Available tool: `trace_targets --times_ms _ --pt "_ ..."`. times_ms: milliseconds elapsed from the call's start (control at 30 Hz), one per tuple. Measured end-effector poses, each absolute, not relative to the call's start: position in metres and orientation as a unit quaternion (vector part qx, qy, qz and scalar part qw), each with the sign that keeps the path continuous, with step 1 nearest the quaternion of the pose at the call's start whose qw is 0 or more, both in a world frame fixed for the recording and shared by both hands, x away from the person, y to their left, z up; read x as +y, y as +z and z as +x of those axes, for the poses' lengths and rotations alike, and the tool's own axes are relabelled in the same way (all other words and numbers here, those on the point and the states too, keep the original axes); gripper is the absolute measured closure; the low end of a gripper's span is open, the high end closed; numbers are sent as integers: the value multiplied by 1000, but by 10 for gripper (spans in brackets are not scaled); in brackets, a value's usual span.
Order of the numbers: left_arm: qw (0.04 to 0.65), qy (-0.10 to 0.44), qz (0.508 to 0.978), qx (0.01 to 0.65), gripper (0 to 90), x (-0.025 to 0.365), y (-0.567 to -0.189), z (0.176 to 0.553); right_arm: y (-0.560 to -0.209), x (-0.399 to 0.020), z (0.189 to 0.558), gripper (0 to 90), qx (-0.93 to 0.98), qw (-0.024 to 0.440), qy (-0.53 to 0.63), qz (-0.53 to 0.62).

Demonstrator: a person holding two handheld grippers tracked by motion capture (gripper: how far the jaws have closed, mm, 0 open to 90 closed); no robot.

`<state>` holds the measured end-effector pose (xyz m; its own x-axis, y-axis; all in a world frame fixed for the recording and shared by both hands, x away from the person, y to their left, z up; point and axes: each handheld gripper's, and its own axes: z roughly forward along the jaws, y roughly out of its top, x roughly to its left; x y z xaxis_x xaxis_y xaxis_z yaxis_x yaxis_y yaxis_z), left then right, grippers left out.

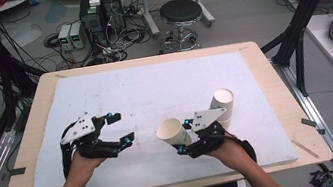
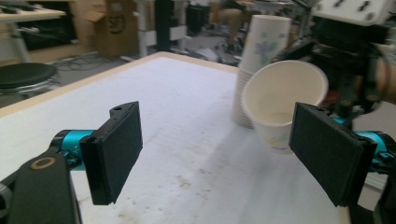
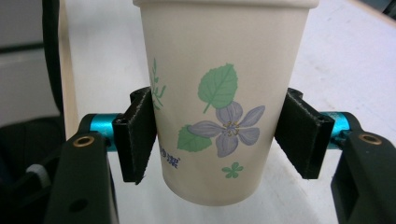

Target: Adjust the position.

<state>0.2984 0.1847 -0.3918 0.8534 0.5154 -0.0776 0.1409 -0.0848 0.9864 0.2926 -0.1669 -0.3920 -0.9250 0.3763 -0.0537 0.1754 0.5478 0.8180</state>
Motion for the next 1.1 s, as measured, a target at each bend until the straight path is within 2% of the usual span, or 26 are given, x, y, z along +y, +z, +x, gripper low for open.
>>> trace_targets --times_ms 367,767,1100 --pt "629 178 711 260 175 186 -414 298 -399 -188 285 341 817 144 523 195" --pt "623 190 712 262 175 188 -419 298 -402 -212 280 338 779 150 565 227" --pt "627 198 699 281 175 204 -423 297 -401 -213 277 336 762 154 586 229"
